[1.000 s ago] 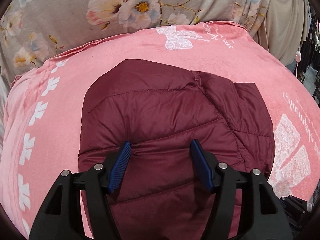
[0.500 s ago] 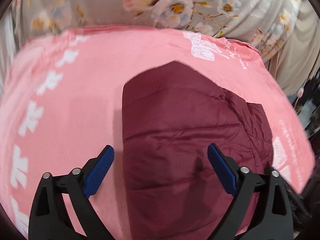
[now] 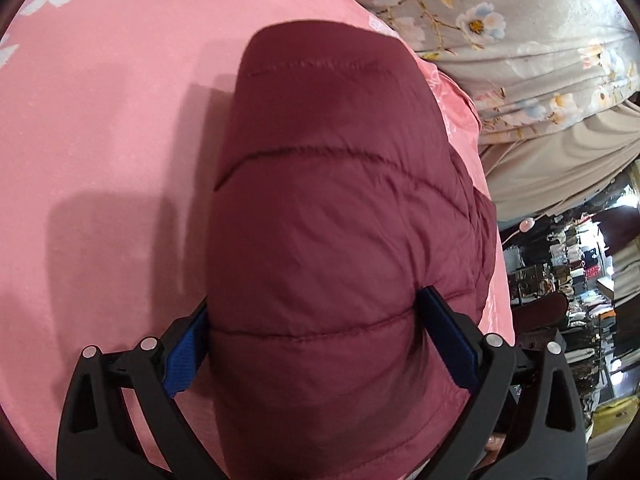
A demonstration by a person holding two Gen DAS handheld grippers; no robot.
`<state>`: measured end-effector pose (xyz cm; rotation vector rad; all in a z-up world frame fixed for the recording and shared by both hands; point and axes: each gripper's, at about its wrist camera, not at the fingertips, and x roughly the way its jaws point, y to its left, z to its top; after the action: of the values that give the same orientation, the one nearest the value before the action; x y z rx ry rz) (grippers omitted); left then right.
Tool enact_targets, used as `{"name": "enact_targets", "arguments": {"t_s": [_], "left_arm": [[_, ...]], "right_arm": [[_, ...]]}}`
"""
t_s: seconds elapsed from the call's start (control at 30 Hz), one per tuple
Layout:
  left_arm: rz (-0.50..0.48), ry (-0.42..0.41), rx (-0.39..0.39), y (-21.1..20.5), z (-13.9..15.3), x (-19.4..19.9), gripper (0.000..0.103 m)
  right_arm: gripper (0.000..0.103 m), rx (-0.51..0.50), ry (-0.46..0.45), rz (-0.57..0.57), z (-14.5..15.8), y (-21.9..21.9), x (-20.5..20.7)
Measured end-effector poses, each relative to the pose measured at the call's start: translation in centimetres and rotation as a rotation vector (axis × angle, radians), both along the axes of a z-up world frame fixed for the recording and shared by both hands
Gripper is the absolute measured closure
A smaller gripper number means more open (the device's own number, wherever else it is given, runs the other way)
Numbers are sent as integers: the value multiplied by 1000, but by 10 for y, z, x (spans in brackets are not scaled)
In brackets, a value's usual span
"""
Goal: Fold large clothes
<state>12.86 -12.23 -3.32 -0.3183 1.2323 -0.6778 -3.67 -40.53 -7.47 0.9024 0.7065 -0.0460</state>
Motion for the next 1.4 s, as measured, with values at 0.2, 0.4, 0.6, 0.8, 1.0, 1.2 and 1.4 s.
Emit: {"name": "enact_targets", "arguments": {"t_s": [0.2, 0.4, 0.6, 0.8, 1.0, 1.2, 1.4], "left_arm": [[-33, -75, 70, -10, 9, -9, 16], [-63, -203, 139, -21, 32, -24, 44], [-123, -338, 132, -33, 67, -46, 61], [-180, -472, 64, -43, 111, -71, 62], [-216, -642, -41, -39, 171, -98, 62], [-213, -816, -157, -17, 237, -113, 62], [-161, -982, -218, 30, 291, -118, 62]], "right_arm": [[51, 13, -11, 50, -1, 5, 15], [80, -26, -43, 64, 13, 11, 17], [84, -155, -104, 22, 55, 22, -2], [84, -306, -197, -51, 113, 30, -34], [84, -420, -343, -118, 182, 39, -64], [84, -529, -500, -128, 254, 63, -73], [84, -608, -646, -82, 314, 95, -65]]}}
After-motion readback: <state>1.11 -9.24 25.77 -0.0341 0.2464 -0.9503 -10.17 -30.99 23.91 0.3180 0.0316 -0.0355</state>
